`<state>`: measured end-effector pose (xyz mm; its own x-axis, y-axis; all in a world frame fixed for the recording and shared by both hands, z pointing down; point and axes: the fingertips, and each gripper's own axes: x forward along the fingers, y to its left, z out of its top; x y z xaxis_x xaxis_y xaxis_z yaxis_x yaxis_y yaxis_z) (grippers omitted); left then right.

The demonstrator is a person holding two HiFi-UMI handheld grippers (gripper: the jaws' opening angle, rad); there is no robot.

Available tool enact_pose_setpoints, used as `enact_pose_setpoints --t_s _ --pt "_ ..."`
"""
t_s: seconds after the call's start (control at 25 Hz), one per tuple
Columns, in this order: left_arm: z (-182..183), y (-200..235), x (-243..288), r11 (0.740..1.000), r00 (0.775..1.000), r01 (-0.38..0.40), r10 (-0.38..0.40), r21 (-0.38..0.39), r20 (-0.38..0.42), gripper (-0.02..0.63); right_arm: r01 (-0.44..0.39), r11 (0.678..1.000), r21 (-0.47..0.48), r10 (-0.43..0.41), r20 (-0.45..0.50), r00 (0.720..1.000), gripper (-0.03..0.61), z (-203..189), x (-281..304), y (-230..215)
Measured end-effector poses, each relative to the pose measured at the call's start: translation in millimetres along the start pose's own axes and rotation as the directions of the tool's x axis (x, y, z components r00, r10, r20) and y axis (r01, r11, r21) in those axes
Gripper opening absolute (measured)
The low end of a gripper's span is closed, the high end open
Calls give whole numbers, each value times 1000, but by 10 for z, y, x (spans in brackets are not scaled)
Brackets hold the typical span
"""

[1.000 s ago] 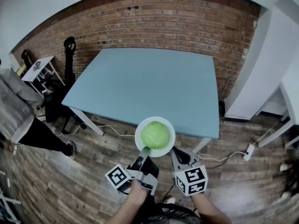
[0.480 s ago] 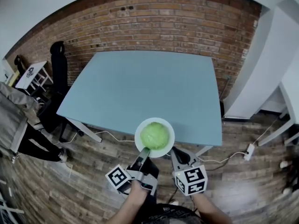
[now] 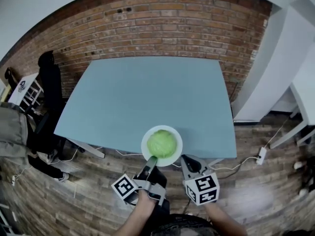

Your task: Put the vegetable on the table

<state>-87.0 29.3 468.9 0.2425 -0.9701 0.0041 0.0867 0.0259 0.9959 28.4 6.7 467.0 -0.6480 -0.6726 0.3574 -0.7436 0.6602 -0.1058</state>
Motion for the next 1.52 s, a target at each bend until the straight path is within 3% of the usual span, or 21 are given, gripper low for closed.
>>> enact_pose_setpoints --t_s 0.84,1.0,1.52 --pt "597 -6 462 1000 987 -5 8 20 -159 11 167 986 21 -167 -8 986 9 253 545 -89" --pt "653 38 453 1000 987 -8 7 -5 -158 11 180 983 21 -180 -8 984 9 265 584 -72" --pt "659 111 704 1000 982 -18 19 12 -189 11 191 981 31 -191 5 982 9 293 733 -202"
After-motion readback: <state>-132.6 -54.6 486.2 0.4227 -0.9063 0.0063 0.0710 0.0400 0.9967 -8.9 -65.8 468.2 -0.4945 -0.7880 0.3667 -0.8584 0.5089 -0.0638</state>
